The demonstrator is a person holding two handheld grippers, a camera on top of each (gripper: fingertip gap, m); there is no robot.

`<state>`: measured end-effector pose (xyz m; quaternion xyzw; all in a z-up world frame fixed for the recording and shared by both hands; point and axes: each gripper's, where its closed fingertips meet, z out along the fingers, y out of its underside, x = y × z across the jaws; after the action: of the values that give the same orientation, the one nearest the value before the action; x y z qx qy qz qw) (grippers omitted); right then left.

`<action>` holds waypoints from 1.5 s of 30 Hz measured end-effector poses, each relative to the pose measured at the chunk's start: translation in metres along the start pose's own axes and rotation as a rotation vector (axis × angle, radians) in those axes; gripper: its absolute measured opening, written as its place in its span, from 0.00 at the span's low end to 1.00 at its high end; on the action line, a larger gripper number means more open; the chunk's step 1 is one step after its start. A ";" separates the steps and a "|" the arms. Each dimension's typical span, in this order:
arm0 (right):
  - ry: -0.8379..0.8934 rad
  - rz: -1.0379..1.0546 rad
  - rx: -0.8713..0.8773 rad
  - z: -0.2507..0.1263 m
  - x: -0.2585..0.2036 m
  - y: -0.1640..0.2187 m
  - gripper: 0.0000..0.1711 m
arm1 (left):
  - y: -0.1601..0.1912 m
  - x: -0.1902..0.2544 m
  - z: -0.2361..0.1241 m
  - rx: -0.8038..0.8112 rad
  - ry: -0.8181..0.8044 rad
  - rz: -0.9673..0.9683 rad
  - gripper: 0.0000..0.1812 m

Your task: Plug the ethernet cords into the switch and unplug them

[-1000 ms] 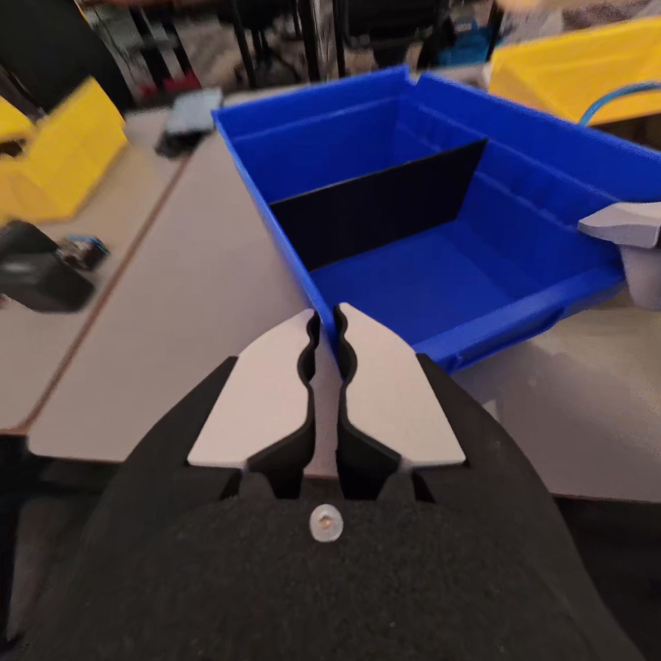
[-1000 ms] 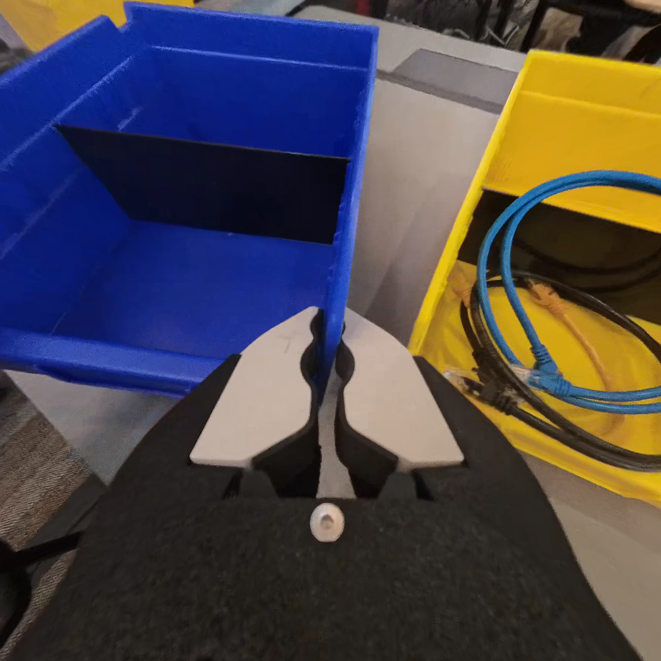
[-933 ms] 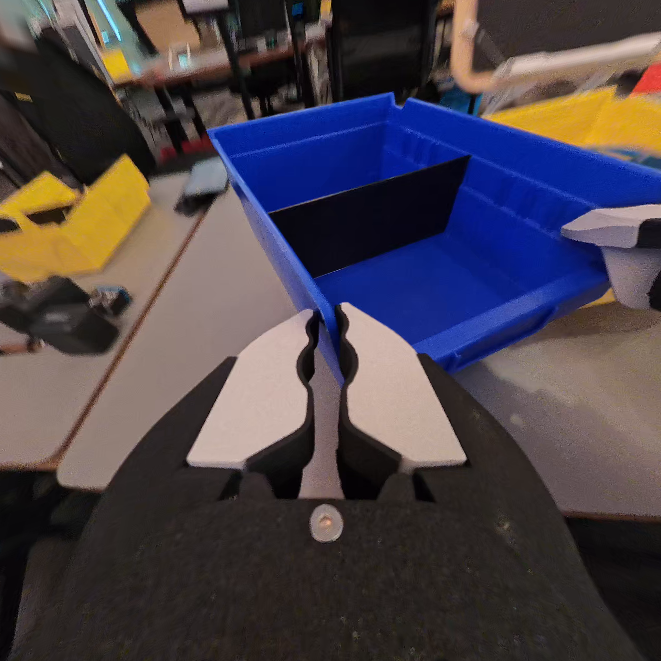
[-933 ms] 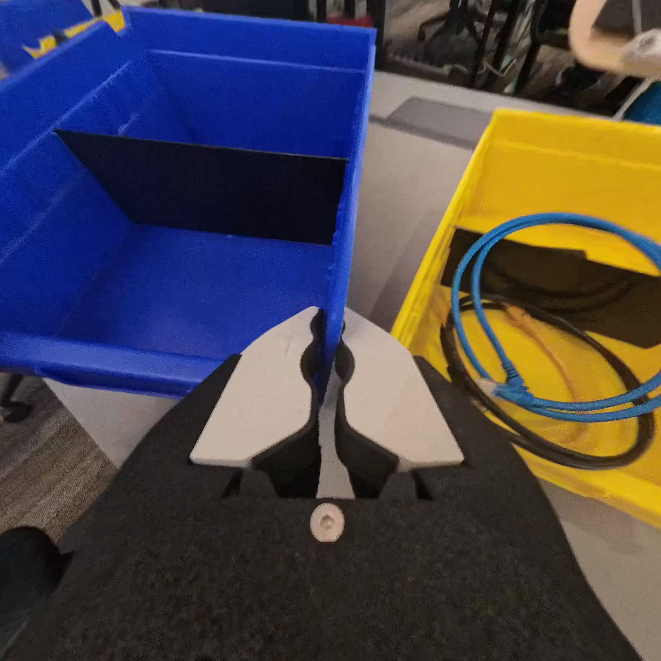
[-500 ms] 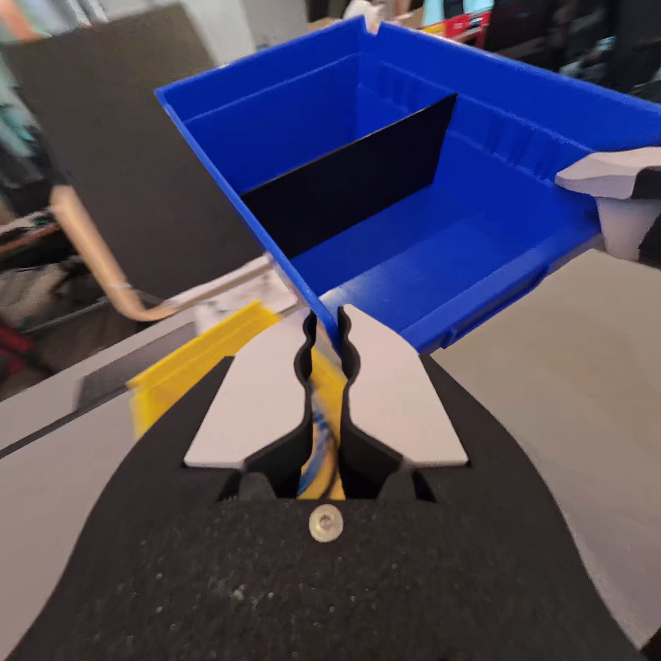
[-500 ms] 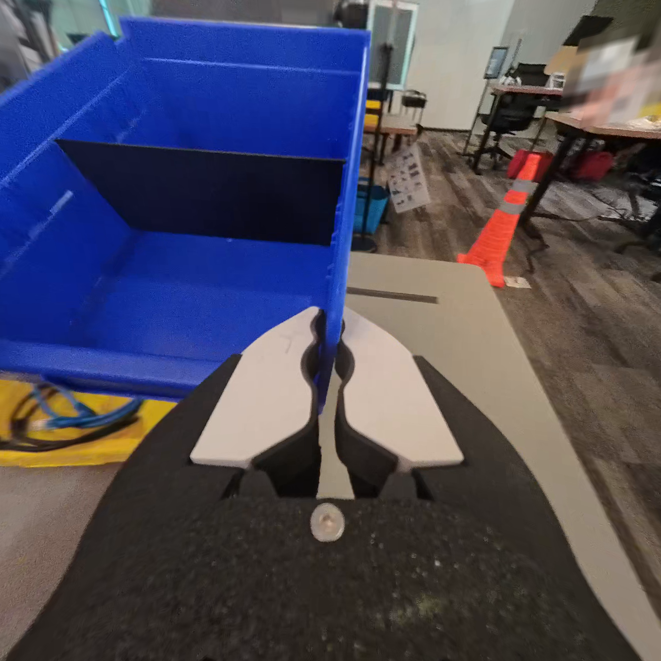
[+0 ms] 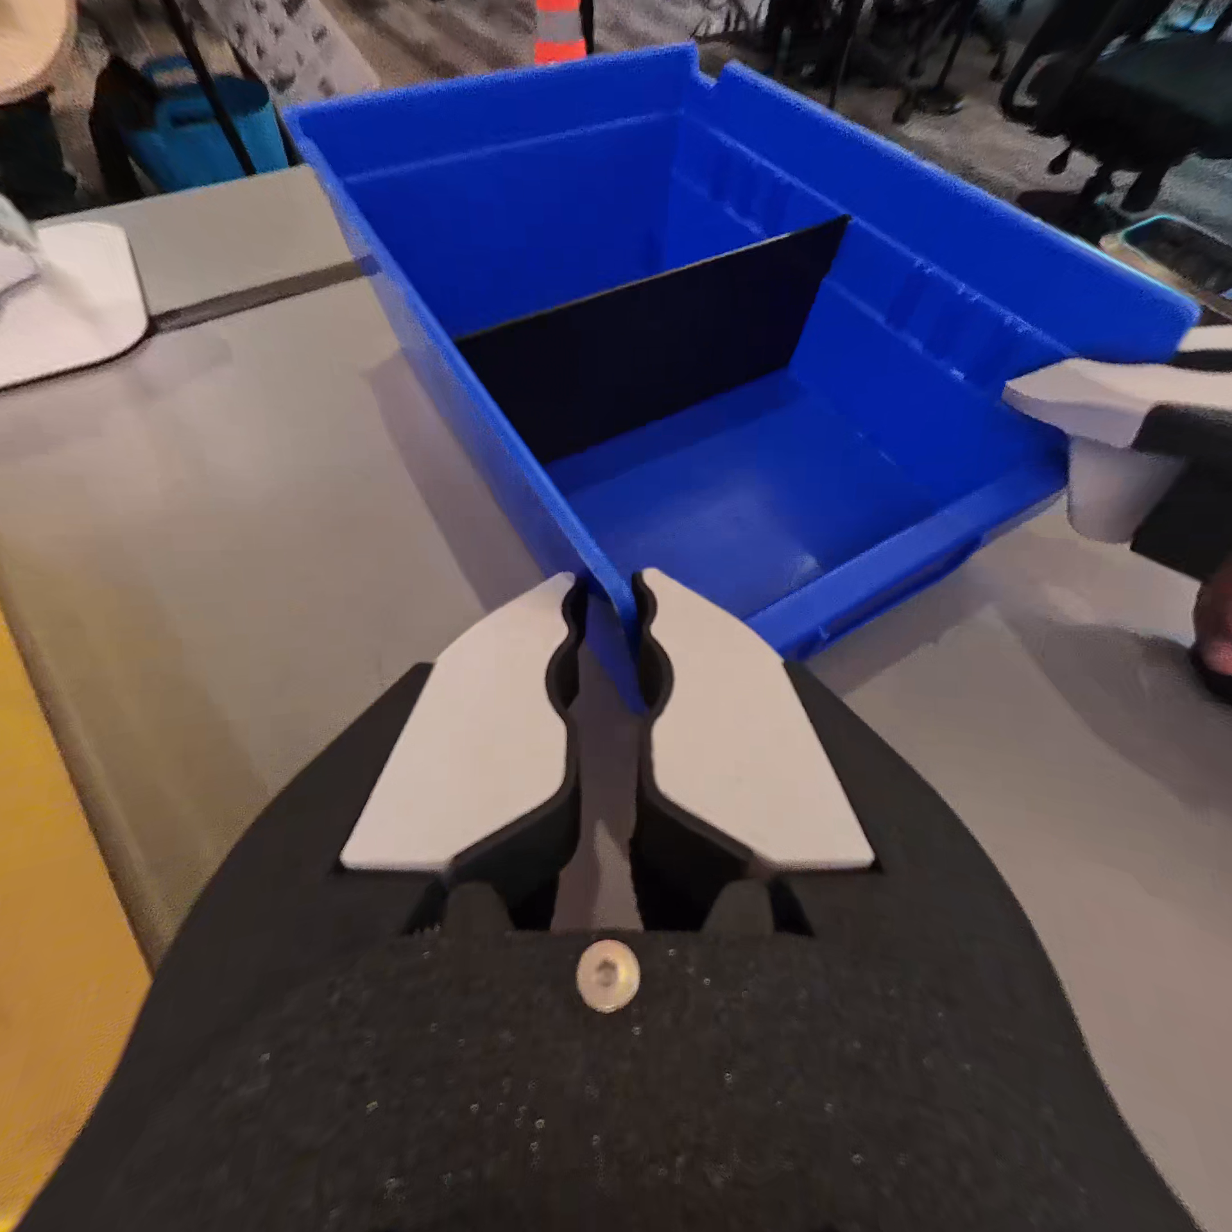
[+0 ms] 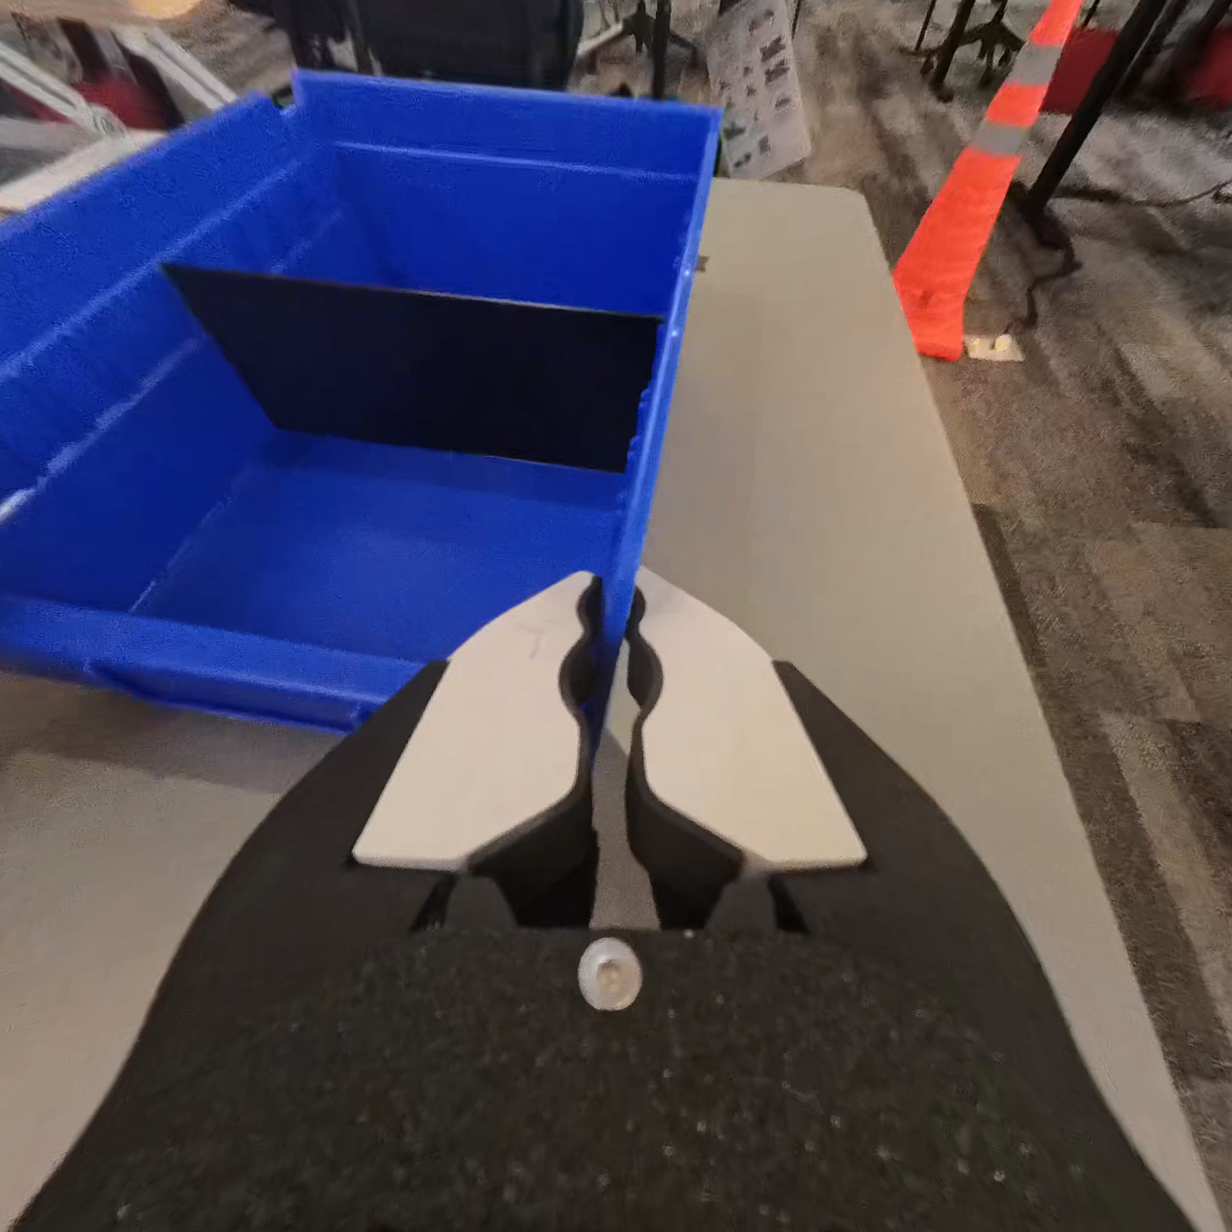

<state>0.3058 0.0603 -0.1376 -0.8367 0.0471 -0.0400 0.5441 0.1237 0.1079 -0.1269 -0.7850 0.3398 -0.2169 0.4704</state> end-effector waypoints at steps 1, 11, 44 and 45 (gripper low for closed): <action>-0.001 0.039 -0.007 0.002 0.002 -0.001 0.03 | 0.000 0.002 0.000 0.011 0.015 0.013 0.08; 0.072 -0.179 0.155 -0.063 -0.034 -0.063 0.30 | -0.001 -0.048 -0.132 0.035 0.079 0.094 0.31; -0.089 -0.037 -0.013 0.048 -0.531 -0.091 0.03 | 0.121 -0.447 -0.284 -0.176 -0.494 -0.349 0.02; -0.096 -0.029 -0.027 0.053 -0.545 -0.087 0.03 | 0.126 -0.460 -0.288 -0.189 -0.495 -0.345 0.02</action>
<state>-0.2258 0.2100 -0.0877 -0.8454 0.0095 -0.0069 0.5340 -0.4182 0.2354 -0.1152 -0.9003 0.0953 -0.0635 0.4200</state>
